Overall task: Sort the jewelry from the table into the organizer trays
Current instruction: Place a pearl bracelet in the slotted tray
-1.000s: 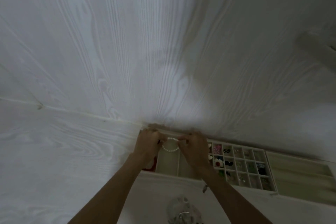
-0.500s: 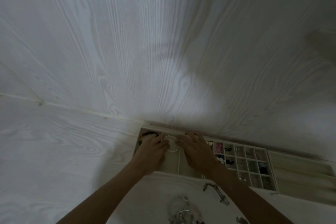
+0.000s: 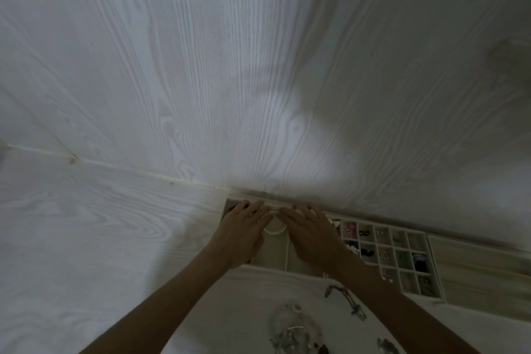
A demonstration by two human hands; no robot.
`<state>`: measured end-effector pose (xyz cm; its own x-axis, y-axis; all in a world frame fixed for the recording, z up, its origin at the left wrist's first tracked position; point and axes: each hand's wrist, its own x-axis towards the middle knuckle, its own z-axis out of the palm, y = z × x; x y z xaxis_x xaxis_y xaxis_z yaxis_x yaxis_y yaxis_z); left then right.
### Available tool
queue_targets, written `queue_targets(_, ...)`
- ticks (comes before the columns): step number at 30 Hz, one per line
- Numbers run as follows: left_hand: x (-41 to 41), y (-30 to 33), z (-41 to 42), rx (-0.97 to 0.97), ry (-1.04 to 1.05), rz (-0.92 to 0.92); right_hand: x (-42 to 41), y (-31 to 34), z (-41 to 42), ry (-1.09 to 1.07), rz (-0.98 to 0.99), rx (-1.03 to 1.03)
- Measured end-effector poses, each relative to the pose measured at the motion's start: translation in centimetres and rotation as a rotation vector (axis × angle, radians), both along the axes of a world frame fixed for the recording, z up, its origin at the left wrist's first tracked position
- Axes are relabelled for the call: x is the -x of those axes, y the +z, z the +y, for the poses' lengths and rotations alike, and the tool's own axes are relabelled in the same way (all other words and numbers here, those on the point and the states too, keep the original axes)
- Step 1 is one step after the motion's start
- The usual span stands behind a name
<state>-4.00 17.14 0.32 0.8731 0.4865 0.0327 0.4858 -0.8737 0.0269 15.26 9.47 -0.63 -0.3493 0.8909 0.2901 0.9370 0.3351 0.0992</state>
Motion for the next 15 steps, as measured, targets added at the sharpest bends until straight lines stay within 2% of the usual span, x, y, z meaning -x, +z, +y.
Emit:
queue_targets(2,0.3,0.1,-0.4,0.002,-0.029,-0.026,0.3,0.1,-1.0,0.024,-0.017,0.036)
queue_targets(7,0.7,-0.1,-1.0,-0.012,-0.081,0.079,-0.2,-1.4,-2.2,0.016,-0.134,0.207)
queue_targets(15,1.1,-0.8,-1.0,-0.042,-0.081,-0.003,-0.2,-0.7,-2.7,0.041,-0.086,0.162)
